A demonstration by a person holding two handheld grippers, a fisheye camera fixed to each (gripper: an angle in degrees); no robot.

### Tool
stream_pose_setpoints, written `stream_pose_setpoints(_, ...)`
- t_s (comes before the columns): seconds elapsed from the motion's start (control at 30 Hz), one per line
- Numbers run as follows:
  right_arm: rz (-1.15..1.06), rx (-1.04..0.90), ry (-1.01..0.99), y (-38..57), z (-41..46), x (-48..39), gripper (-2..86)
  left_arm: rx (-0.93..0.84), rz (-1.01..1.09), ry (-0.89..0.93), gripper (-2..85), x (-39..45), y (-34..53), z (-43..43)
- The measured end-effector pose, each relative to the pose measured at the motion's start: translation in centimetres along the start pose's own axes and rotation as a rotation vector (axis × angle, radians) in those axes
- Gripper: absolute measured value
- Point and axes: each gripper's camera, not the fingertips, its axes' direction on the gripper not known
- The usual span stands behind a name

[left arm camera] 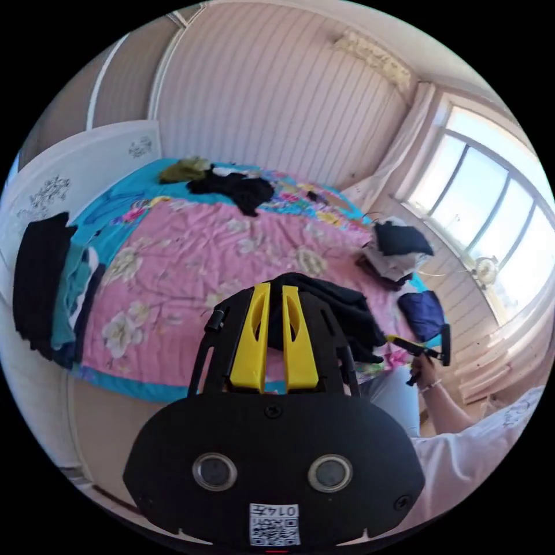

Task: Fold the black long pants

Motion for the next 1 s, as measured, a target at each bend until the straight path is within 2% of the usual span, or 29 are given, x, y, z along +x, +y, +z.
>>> stream_pose_setpoints(0.03,0.0,-0.048,0.015,0.3,1.4,-0.3,15.9,-0.127,-0.138,-0.036,2.4,-2.6,1.6,2.5)
stream_pose_setpoints(0.07,0.002,-0.058,0.016,0.4,1.9,-0.4,15.4,-0.15,-0.203,0.119,1.3,-4.2,3.1,3.4)
stream_pose_setpoints(0.1,0.015,-0.055,0.024,0.7,2.3,-0.5,15.3,-0.14,-0.194,0.198,0.7,-4.4,4.1,3.6)
stream_pose_setpoints(0.13,0.017,-0.043,0.026,1.0,2.4,-0.5,15.2,-0.127,-0.18,0.166,0.4,-4.2,4.3,3.3)
stream_pose_setpoints(0.17,0.02,-0.031,0.021,1.0,2.3,-0.4,15.1,-0.099,-0.109,0.09,0.1,-3.3,4.4,2.7)
stream_pose_setpoints(0.27,0.066,0.02,0.003,0.9,2.2,0.5,14.9,-0.095,0.053,0.047,-0.2,-0.6,2.8,2.1)
stream_pose_setpoints(0.37,0.121,0.028,-0.006,0.2,3.1,1.3,14.6,-0.048,0.246,0.091,-0.6,3.2,0.4,2.0)
stream_pose_setpoints(0.43,0.103,-0.034,-0.065,-0.5,4.8,1.1,13.3,-0.011,0.334,0.115,-0.6,5.7,-1.0,2.3)
stream_pose_setpoints(0.53,0.062,-0.111,0.049,-0.9,5.8,0.3,7.6,0.005,0.479,0.175,0.3,10.2,-3.0,4.0)
stream_pose_setpoints(0.63,0.012,-0.109,-0.002,-0.5,5.1,0.3,2.0,-0.055,0.595,0.188,4.3,14.4,-4.3,8.5)
stream_pose_setpoints(0.87,0.033,-0.182,-0.024,1.1,5.9,0.9,0.9,-0.366,0.8,0.22,9.9,23.9,-5.6,19.7)
stream_pose_setpoints(1.0,0.153,-0.131,-0.008,2.2,5.0,1.6,1.4,-0.409,0.839,0.21,4.2,25.6,-4.5,20.3)
